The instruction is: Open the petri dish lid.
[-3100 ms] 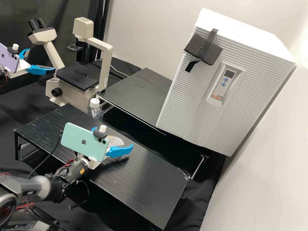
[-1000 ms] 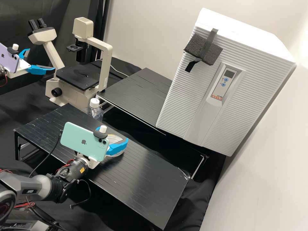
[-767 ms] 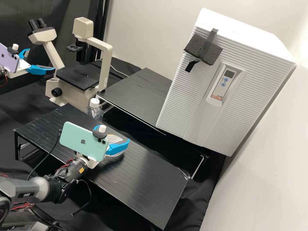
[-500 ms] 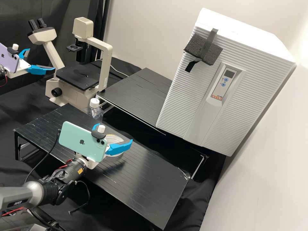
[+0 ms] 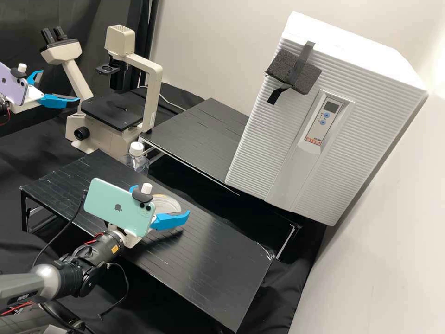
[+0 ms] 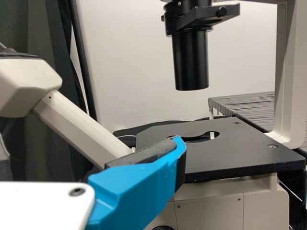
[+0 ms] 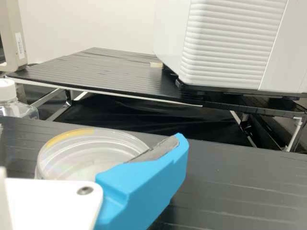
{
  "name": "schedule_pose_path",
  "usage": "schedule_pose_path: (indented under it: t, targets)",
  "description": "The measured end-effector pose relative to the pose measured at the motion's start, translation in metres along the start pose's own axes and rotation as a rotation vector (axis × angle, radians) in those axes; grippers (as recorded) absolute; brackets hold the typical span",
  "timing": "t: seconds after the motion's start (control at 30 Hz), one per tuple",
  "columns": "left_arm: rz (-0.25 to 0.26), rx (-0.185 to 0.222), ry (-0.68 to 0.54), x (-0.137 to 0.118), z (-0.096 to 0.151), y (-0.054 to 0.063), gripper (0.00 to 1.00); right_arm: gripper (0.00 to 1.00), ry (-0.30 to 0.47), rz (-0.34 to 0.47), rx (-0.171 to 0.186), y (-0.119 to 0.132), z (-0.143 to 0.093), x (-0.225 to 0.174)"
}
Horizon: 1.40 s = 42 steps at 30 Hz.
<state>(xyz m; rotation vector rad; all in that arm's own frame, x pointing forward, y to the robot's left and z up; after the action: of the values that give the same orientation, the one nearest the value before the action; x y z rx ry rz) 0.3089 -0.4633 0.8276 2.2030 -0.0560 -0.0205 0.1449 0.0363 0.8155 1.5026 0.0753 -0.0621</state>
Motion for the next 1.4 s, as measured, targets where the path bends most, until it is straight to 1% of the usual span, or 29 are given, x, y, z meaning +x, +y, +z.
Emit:
schedule_pose_path:
  t: [0.23, 0.37, 0.5, 0.53, 0.57, 0.7, 1.13, 1.23, 1.4]
  targets:
    - [0.0, 0.0, 0.0, 0.0, 0.0, 0.0, 1.0, 1.0, -0.002, -0.001, 0.002, -0.0002, 0.0002, 0.0002]
    - [0.0, 0.0, 0.0, 0.0, 0.0, 0.0, 1.0, 1.0, -0.001, -0.023, 0.002, -0.0032, 0.0001, 0.0018]
    - [0.0, 0.0, 0.0, 0.0, 0.0, 0.0, 1.0, 1.0, -0.01, -0.029, 0.009, -0.0044, 0.0013, 0.0033]
    - [0.0, 0.0, 0.0, 0.0, 0.0, 0.0, 1.0, 0.0, -0.014, -0.029, 0.009, -0.0043, 0.0021, 0.0037]
    - [0.0, 0.0, 0.0, 0.0, 0.0, 0.0, 1.0, 0.0, -0.012, -0.029, 0.006, -0.004, 0.0025, 0.004]
    - [0.0, 0.0, 0.0, 0.0, 0.0, 0.0, 1.0, 0.0, -0.017, -0.028, 0.026, -0.0028, 0.0048, 0.0045]
    - [0.0, 0.0, 0.0, 0.0, 0.0, 0.0, 1.0, 0.0, -0.032, -0.026, 0.062, -0.0001, 0.0092, 0.004]
    - [0.0, 0.0, 0.0, 0.0, 0.0, 0.0, 1.0, 0.0, -0.032, -0.024, 0.065, 0.0003, 0.0093, 0.004]
    - [0.0, 0.0, 0.0, 0.0, 0.0, 0.0, 1.0, 0.0, -0.026, -0.025, 0.059, 0.0002, 0.0088, 0.004]
